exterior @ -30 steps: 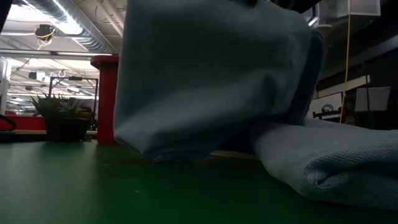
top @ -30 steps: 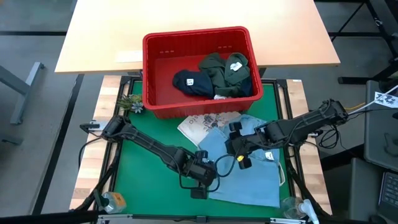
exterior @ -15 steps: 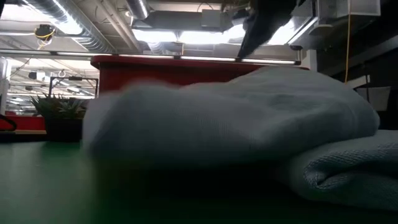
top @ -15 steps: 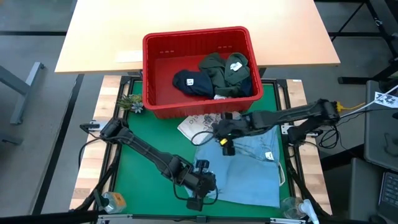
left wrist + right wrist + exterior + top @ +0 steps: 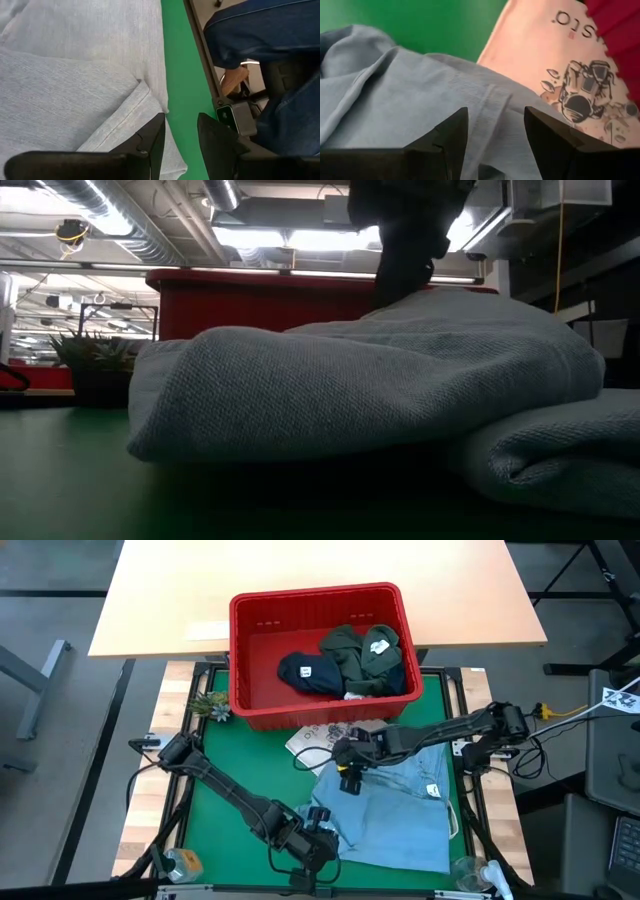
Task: Fold laundry
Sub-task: Fold the light blue pants
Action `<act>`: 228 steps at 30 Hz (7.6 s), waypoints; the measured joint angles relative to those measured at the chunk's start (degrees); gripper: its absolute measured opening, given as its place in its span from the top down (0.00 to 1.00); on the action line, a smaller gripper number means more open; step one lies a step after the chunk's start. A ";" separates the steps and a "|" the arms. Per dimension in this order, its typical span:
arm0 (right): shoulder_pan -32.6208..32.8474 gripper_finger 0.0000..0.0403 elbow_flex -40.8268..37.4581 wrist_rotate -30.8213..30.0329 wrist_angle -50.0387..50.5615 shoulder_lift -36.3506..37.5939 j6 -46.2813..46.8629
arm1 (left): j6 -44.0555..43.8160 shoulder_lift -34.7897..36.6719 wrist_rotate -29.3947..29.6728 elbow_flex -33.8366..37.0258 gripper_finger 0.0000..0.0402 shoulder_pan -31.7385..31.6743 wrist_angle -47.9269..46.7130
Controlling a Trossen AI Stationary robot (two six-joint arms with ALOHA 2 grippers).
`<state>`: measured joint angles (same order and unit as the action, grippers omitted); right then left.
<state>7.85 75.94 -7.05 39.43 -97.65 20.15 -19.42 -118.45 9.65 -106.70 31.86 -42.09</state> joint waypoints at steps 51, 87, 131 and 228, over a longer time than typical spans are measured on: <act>19.92 0.96 20.18 23.19 10.91 -4.72 -15.74 | -7.47 11.33 13.63 -0.06 0.73 -0.36 -23.37; 35.28 0.93 19.74 16.92 20.47 -4.72 -5.43 | 22.32 -5.42 -6.02 -0.01 0.73 -14.36 17.38; 35.28 0.93 19.74 17.12 21.23 -4.74 -5.64 | 16.08 -8.63 -4.01 -0.01 0.73 -16.22 21.26; 24.66 0.93 19.74 -2.68 19.02 1.58 -29.48 | -3.67 13.07 3.15 -0.04 0.99 -12.42 -20.28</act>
<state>32.51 95.68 -9.73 58.45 -96.07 -9.34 -23.09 -105.39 12.81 -106.74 19.43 -62.37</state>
